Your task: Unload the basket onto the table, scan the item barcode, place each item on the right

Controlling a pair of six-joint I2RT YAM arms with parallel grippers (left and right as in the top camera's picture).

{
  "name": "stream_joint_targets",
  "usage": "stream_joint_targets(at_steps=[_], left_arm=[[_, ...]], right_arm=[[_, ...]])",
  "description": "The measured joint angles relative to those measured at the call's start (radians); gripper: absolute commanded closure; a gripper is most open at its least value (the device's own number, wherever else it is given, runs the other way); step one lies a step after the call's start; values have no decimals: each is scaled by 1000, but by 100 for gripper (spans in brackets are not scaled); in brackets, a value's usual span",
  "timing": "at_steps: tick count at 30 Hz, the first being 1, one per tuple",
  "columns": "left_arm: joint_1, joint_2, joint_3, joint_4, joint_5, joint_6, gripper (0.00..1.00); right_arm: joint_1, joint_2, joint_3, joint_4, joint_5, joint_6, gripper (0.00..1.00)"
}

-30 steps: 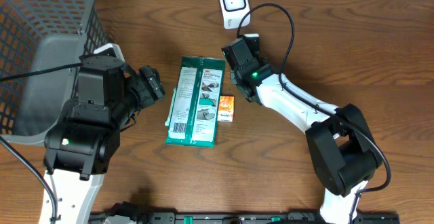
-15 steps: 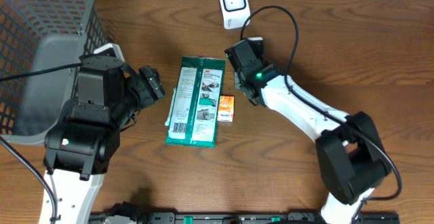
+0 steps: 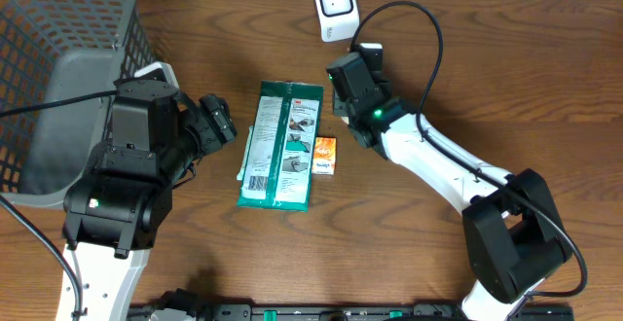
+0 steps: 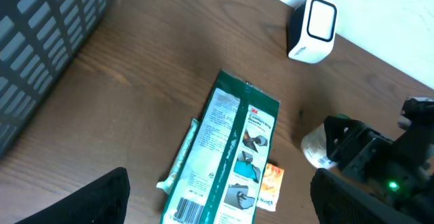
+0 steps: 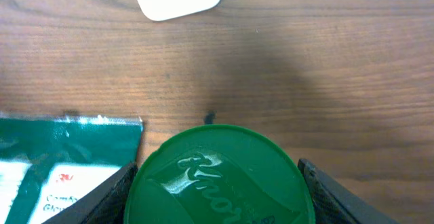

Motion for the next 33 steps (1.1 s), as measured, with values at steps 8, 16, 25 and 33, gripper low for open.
stream_joint_targets(at_steps=[8,16,25,33], left_arm=[[0,0,0,0,0,0,14],[0,0,0,0,0,0,14],[0,0,0,0,0,0,14],[0,0,0,0,0,0,14]], right_arm=[[-7,0,-138,254,100,13,41],[-71,0,-157,299,178,-51,44],[-115,6,-158,312,162,-60,41],[-115,36,-158,306,156,-59,40]])
